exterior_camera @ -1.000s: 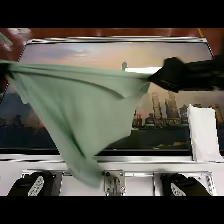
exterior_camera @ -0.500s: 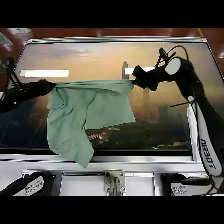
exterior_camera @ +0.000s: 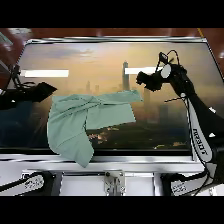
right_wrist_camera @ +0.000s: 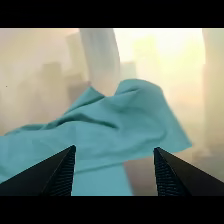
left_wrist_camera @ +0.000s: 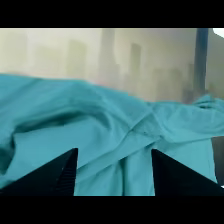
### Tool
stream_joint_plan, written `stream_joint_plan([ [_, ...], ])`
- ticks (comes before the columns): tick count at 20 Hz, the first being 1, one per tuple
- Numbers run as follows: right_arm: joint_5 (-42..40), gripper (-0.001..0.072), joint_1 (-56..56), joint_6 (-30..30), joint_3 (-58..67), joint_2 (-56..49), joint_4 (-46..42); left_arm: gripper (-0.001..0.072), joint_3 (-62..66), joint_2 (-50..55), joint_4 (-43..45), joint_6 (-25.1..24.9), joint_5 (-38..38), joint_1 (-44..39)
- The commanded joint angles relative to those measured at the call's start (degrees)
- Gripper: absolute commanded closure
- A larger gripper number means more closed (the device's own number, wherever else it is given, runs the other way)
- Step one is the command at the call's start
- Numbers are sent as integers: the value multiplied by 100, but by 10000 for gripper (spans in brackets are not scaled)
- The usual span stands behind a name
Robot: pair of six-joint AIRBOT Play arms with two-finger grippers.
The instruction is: Fold the shirts.
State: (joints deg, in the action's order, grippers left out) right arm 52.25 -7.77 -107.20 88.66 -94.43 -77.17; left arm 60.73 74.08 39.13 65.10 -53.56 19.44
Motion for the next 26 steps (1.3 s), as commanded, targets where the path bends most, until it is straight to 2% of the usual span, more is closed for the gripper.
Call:
stream_joint_plan([
  [1,608,116,494,769,138,610,-457,356,721,22,1047,726,-2682,1390],
  [2,966,116,688,765,136,798,-671,446,723,-20,1497,721,-3268,1727],
  [3,1300,116,863,798,136,887,-804,453,608,-98,2074,721,-3722,2017],
  [5,2000,116,1193,1113,55,892,-780,437,-81,-431,2651,975,-3735,2452],
  [6,2186,116,1327,1279,-114,890,-660,374,-568,-610,2649,951,-3650,2581],
  [7,2253,116,1427,1408,-323,890,-457,89,-1123,-741,2653,922,-3593,2651],
  [8,2234,116,1513,1547,-584,890,-157,23,-1655,-800,2656,890,-3530,2660],
  [11,1989,116,1587,1956,-1316,863,680,46,-2806,-798,2638,588,-3237,2535],
  [13,1777,116,1587,2131,-1665,820,1132,46,-3287,-776,2618,588,-2870,2367],
  [17,1589,116,1587,2199,-1856,719,1296,46,-3644,-769,2533,625,-2337,1930],
  [20,1569,116,1587,2201,-1858,684,1412,60,-3644,-763,2472,944,-1862,1631],
  [23,1593,115,1513,2199,-1858,579,1543,223,-3641,-763,2284,1130,-1370,1327],
  [24,1639,115,1438,2197,-1858,518,1545,333,-3641,-763,2140,1132,-1237,1235],
  [25,1692,114,1333,2199,-1858,439,1543,350,-3641,-763,2022,1150,-1117,1163],
  [26,1725,78,1196,2201,-1858,341,1541,401,-3641,-765,1945,1233,-1010,1102],
])
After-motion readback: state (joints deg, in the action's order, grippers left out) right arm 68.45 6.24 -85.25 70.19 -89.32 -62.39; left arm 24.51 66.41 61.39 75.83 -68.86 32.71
